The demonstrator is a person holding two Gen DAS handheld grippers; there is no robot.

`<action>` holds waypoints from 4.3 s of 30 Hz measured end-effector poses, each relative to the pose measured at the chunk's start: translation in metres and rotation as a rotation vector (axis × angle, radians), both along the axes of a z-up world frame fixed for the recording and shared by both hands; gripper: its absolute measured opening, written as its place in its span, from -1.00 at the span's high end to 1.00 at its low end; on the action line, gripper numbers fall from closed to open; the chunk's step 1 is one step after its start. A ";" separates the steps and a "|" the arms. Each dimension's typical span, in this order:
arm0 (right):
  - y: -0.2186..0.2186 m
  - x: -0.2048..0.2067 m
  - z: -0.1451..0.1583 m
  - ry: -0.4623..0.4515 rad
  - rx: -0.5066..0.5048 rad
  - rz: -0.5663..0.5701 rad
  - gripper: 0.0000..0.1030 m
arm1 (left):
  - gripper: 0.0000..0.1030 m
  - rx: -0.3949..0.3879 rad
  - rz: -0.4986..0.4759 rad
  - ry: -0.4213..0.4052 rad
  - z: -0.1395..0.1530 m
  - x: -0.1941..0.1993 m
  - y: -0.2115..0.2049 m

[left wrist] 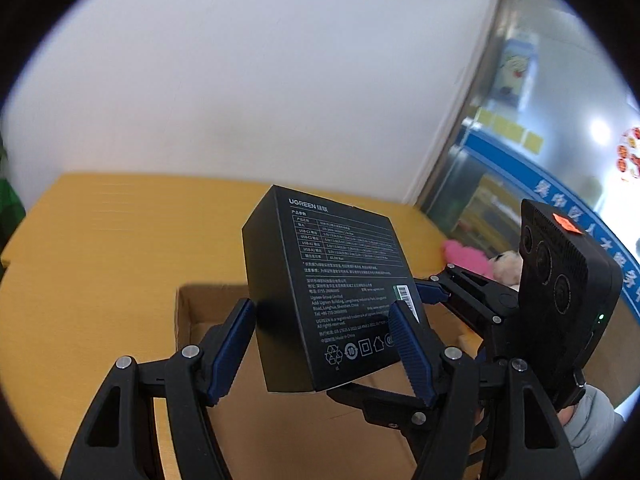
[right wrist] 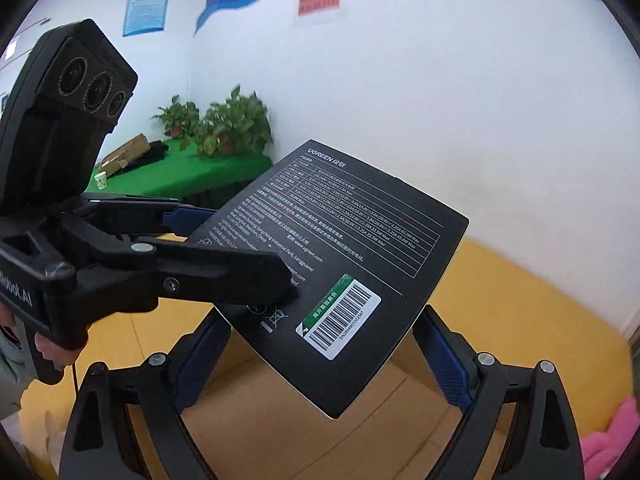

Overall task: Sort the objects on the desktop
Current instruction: 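Lift the black box with the left gripper and carry it over the cardboard box, then lower the black box into the cardboard box and open the left gripper, then move the right gripper toward the black sunglasses on the table, then close the right gripper on the sunglasses frame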

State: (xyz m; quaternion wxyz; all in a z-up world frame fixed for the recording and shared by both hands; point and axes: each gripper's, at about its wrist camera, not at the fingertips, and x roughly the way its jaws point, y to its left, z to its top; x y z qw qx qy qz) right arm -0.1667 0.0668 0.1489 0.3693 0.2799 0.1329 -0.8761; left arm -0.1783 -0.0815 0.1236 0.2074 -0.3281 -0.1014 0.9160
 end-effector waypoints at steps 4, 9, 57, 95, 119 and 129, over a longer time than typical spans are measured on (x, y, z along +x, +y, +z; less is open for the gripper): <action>-0.010 -0.038 -0.057 -0.160 0.011 -0.007 -0.79 | -0.33 -0.027 0.031 -0.150 -0.055 -0.030 -0.003; -0.027 -0.075 -0.124 -0.334 0.039 -0.015 -0.79 | -0.32 -0.075 0.073 -0.272 -0.092 -0.050 -0.001; 0.179 0.142 -0.116 -0.429 -0.074 -0.324 -1.00 | -0.51 -0.218 0.117 -0.459 -0.129 -0.042 0.050; 0.188 0.265 -0.127 -0.334 -0.070 -0.365 -0.99 | -0.52 -0.236 0.066 -0.230 -0.074 0.179 -0.001; 0.191 0.305 -0.178 -0.412 -0.016 -0.388 0.54 | -0.52 0.008 -0.114 -0.068 0.015 0.310 0.082; 0.216 0.356 -0.180 -0.454 -0.092 -0.347 0.56 | -0.51 0.049 -0.373 -0.429 -0.120 0.273 0.207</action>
